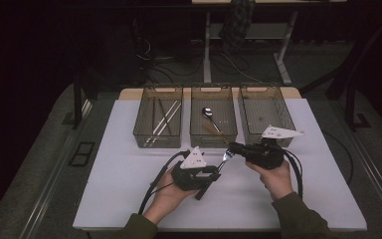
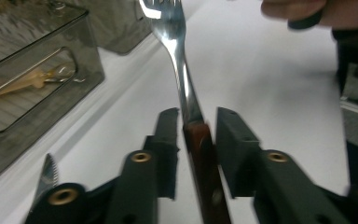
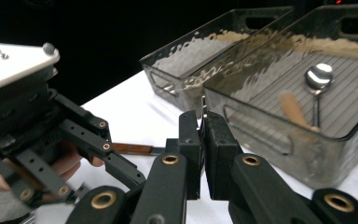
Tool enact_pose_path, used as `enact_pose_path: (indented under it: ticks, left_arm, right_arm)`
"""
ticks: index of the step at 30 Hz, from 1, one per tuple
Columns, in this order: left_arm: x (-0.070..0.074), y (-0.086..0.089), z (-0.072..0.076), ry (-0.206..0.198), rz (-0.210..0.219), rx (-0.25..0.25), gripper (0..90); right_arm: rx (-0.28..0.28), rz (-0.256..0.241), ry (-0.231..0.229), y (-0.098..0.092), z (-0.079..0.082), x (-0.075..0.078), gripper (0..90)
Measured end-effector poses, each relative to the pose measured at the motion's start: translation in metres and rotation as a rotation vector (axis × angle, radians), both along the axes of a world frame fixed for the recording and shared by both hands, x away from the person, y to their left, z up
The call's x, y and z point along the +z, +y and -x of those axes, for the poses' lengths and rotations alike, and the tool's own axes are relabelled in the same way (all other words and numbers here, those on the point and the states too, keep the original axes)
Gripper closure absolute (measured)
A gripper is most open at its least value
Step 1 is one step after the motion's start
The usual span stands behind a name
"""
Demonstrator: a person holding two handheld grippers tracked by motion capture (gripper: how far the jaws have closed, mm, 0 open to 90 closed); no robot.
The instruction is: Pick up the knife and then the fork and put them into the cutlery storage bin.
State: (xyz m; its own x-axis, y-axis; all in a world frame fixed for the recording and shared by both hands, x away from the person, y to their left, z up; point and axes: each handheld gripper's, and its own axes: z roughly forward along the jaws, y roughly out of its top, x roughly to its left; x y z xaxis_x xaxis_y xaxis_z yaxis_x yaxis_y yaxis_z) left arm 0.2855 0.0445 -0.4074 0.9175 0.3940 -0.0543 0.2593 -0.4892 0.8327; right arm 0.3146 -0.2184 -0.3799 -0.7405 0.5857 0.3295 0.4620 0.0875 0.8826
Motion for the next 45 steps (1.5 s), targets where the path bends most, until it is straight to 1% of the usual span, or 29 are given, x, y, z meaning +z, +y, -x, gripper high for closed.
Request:
enact_pose_path:
  ticks: [2,5,8,13,16,18,19,22,24,27,28,30,31,33,35,37,39,41,45]
  left_arm:
    - [-0.001,0.005,0.000,0.006,0.011,0.005,63.1]
    - [-0.003,0.013,-0.001,0.015,0.026,0.006,59.2]
    - [-0.005,0.022,0.001,0.008,0.026,0.006,53.6]
    - [-0.006,0.043,0.003,0.013,0.034,0.019,48.4]
    - [-0.006,0.058,0.005,0.002,0.042,0.034,44.8]
    - [-0.008,0.068,0.006,0.013,0.052,0.047,42.2]
    - [-0.010,0.073,0.007,0.016,0.055,0.051,40.0]
    - [-0.015,0.087,0.010,0.012,0.042,0.070,33.9]
    - [-0.018,0.095,0.013,0.011,0.045,0.082,28.0]
    - [-0.021,0.106,0.015,0.009,0.050,0.103,22.3]
    - [-0.022,0.108,0.016,0.016,0.056,0.114,20.1]
    - [-0.023,0.113,0.017,0.024,0.053,0.114,13.9]
    - [-0.024,0.115,0.017,0.025,0.051,0.113,12.2]
    - [-0.026,0.116,0.018,0.036,0.042,0.118,3.7]
    - [-0.028,0.117,0.017,0.041,0.042,0.127,0.0]
    - [-0.028,0.117,0.016,0.040,0.041,0.131,0.0]
    - [-0.028,0.116,0.016,0.048,0.041,0.129,0.0]
    - [-0.028,0.116,0.016,0.052,0.037,0.133,0.0]
    - [-0.027,0.117,0.016,0.048,0.040,0.138,0.0]
  right_arm:
    - [-0.014,-0.011,-0.004,-0.002,-0.002,0.002,85.9]
    - [-0.035,-0.008,-0.017,-0.007,-0.004,0.005,85.9]
    - [-0.052,-0.002,-0.022,-0.013,-0.004,0.006,85.9]
    - [-0.081,0.007,-0.035,-0.023,-0.005,0.009,85.9]
    - [-0.097,0.015,-0.042,-0.027,-0.004,0.010,85.9]
    - [-0.103,0.016,-0.045,-0.030,-0.005,0.011,85.9]
    - [-0.106,0.019,-0.046,-0.031,-0.005,0.011,85.9]
    - [-0.119,0.031,-0.054,-0.035,-0.007,0.013,85.9]
    - [-0.127,0.034,-0.056,-0.037,-0.008,0.015,85.9]
    - [-0.144,0.055,-0.068,-0.043,-0.011,0.020,85.9]
    - [-0.153,0.064,-0.076,-0.045,-0.012,0.022,85.9]
    - [-0.170,0.074,-0.085,-0.051,-0.016,0.027,85.9]
    - [-0.176,0.080,-0.089,-0.054,-0.018,0.030,85.9]
    - [-0.189,0.080,-0.087,-0.062,-0.022,0.035,85.9]
    - [-0.199,0.070,-0.086,-0.070,-0.027,0.041,85.9]
    - [-0.216,0.065,-0.086,-0.079,-0.032,0.047,85.9]
    - [-0.235,0.064,-0.092,-0.088,-0.037,0.054,85.9]
    - [-0.257,0.070,-0.096,-0.096,-0.041,0.062,85.9]
    - [-0.297,0.073,-0.105,-0.112,-0.050,0.076,85.9]
